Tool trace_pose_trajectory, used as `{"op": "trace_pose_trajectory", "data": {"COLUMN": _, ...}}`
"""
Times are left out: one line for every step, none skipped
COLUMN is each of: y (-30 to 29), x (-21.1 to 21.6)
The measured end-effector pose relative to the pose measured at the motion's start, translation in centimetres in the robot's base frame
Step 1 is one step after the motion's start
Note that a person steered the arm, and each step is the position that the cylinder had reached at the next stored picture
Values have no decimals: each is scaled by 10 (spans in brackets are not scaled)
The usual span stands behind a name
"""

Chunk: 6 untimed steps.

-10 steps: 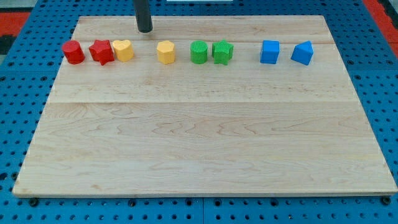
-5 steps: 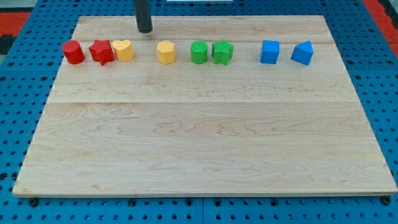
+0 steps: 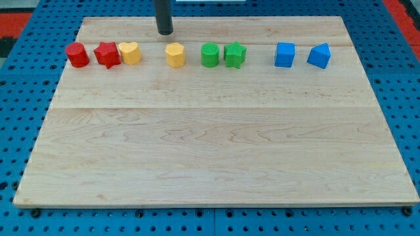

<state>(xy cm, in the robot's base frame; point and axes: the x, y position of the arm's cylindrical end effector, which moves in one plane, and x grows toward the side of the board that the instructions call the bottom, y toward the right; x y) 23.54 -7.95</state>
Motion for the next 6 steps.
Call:
{"op": "trace_pose_trajectory", "data": {"y": 56, "x": 0}}
{"op": "trace_pose_trajectory", "data": {"y": 82, "x": 0}}
{"op": "trace_pose_trajectory", "data": {"y": 83, "x": 0}}
{"op": "trace_pose_trajectory", "data": {"y": 83, "x": 0}}
{"op": "trace_pose_trajectory", "data": {"y": 84, "x": 0}}
{"op": "trace_pose_trajectory", "data": {"y": 85, "x": 0}}
